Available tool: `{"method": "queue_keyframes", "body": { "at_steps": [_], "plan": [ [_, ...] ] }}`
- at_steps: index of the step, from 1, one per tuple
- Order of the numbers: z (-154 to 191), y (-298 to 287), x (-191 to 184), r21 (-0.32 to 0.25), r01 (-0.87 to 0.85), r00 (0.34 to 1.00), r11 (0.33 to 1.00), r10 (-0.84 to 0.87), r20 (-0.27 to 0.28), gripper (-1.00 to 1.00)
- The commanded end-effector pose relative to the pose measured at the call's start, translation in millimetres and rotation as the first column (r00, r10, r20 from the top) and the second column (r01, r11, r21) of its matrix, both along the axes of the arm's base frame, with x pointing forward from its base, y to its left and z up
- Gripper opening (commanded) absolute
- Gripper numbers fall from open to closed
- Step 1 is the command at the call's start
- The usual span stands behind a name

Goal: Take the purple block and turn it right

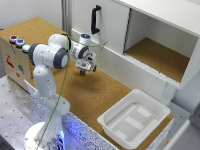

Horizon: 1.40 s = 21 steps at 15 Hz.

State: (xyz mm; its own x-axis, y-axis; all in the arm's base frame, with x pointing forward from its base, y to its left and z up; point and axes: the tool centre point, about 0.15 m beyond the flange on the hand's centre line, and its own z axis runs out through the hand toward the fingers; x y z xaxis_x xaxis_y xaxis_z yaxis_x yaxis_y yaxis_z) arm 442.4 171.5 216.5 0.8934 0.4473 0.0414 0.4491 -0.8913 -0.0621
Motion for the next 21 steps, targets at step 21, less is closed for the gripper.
{"method": "queue_keyframes", "body": {
  "at_steps": [21],
  "plan": [
    [19.6, -26.9, 9.1, -0.11, 0.584, 0.807, 0.804, -0.59, -0.026, -1.0]
  ]
}}
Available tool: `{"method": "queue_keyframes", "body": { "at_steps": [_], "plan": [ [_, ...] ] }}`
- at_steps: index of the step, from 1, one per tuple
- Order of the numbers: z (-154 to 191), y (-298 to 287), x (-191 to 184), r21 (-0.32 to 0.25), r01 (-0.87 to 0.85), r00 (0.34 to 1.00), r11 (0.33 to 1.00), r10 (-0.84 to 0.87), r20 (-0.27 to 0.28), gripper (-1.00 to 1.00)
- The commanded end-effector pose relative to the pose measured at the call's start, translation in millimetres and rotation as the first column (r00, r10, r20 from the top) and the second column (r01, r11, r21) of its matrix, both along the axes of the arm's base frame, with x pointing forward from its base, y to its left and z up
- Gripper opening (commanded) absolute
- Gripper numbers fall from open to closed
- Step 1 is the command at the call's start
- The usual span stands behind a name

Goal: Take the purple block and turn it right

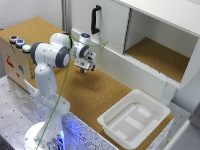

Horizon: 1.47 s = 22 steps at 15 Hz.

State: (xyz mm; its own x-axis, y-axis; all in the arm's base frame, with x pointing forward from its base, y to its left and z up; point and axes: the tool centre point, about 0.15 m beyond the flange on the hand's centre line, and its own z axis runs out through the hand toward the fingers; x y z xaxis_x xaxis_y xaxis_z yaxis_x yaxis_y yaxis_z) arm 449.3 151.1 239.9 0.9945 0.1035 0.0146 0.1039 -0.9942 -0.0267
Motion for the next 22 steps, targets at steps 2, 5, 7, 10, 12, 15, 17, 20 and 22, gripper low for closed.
{"method": "queue_keyframes", "body": {
  "at_steps": [2, 5, 7, 10, 12, 15, 17, 20, 22],
  "plan": [
    [-12.1, -6.8, 2.2, -0.006, 0.477, 0.878, 0.879, -0.477, -0.035, -1.0],
    [-31.3, -0.8, 0.6, 0.019, 0.691, 0.722, 0.722, -0.689, -0.068, -1.0],
    [-41.3, -3.8, -3.2, -0.045, 0.813, 0.578, 0.581, -0.813, -0.062, -1.0],
    [-40.5, -10.0, -13.1, -0.032, 0.982, 0.185, 0.187, -0.982, -0.044, -1.0],
    [-34.8, -7.5, -10.0, -0.007, 1.0, 0.015, 0.015, -0.999, -0.039, -1.0],
    [-32.1, -4.0, 4.3, 0.022, 0.998, -0.057, -0.06, -0.992, -0.112, -1.0],
    [-28.0, -6.9, 4.2, -0.013, 0.999, -0.048, -0.047, -0.992, -0.119, 1.0],
    [-22.2, -13.3, -0.1, 0.006, 0.999, -0.042, -0.043, -0.994, -0.099, 1.0],
    [-5.0, -24.9, 18.9, 0.013, 0.985, 0.172, 0.172, -0.985, -0.014, 1.0]
  ]
}}
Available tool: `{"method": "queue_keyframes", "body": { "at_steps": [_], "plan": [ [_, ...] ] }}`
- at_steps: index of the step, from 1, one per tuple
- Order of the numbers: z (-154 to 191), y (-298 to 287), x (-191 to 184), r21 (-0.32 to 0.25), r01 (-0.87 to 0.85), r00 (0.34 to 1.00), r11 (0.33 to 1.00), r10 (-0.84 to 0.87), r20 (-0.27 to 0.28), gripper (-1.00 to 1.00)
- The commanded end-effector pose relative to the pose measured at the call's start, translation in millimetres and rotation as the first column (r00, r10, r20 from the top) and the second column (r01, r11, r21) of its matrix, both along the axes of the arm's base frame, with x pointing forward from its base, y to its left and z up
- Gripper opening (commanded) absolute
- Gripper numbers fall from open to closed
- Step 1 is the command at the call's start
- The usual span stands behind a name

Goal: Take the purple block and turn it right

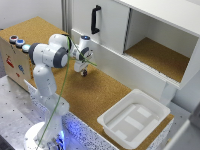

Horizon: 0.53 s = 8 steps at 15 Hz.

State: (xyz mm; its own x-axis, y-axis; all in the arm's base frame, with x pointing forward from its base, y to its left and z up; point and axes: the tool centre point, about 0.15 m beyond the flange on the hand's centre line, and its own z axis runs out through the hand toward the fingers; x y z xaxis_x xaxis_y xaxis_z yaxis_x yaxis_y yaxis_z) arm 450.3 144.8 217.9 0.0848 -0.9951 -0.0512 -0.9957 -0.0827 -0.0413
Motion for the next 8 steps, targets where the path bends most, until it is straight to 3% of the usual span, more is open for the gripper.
{"method": "queue_keyframes", "body": {
  "at_steps": [1, 2, 4, 5, 6, 7, 8],
  "plan": [
    [24.4, -25.5, 12.2, -0.061, -0.181, 0.983, 0.982, 0.183, 0.034, 1.0],
    [25.2, -29.2, 10.4, -0.025, -0.188, 0.976, 0.982, 0.189, 0.104, 1.0],
    [44.4, -29.5, 22.8, -0.077, -0.36, 0.907, 0.93, 0.368, 0.204, 1.0],
    [57.9, -27.4, 26.1, -0.116, -0.481, 0.835, 0.869, 0.495, 0.24, 1.0],
    [71.5, -24.9, 18.3, -0.147, -0.568, 0.777, 0.81, 0.587, 0.228, 1.0],
    [82.0, -27.2, -0.6, -0.162, -0.594, 0.76, 0.788, 0.616, 0.208, 1.0],
    [86.3, -28.5, -20.9, -0.152, -0.641, 0.729, 0.752, 0.659, 0.184, 1.0]
  ]
}}
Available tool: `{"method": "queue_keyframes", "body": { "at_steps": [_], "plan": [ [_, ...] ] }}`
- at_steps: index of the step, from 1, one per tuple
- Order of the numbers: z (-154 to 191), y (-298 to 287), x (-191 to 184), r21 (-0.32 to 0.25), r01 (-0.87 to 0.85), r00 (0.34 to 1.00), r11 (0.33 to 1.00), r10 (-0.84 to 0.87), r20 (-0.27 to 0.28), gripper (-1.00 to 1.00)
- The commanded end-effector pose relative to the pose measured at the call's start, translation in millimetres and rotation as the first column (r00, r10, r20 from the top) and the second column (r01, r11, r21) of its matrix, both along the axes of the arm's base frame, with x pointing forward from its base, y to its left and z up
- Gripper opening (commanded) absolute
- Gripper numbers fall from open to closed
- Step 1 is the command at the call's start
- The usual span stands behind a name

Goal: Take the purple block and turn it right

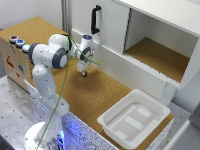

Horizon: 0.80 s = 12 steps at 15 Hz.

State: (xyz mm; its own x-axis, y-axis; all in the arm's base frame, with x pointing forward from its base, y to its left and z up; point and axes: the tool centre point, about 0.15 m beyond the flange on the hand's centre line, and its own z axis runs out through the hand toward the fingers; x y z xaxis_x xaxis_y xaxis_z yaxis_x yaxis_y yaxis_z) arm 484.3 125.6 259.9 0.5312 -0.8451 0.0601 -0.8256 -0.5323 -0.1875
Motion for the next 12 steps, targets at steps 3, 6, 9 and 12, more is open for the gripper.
{"method": "queue_keyframes", "body": {
  "at_steps": [3, 6, 9, 12],
  "plan": [
    [64.7, 0.1, -76.9, -0.145, -0.531, 0.847, 0.835, 0.525, -0.083, 1.0],
    [66.7, 15.6, -82.7, -0.15, -0.795, 0.607, 0.588, 0.766, -0.212, 1.0],
    [55.4, 24.9, -81.8, -0.121, -0.918, 0.395, 0.378, 0.899, -0.189, 1.0],
    [38.6, 24.1, -74.4, -0.108, -0.958, 0.277, 0.265, 0.953, -0.119, 1.0]
  ]
}}
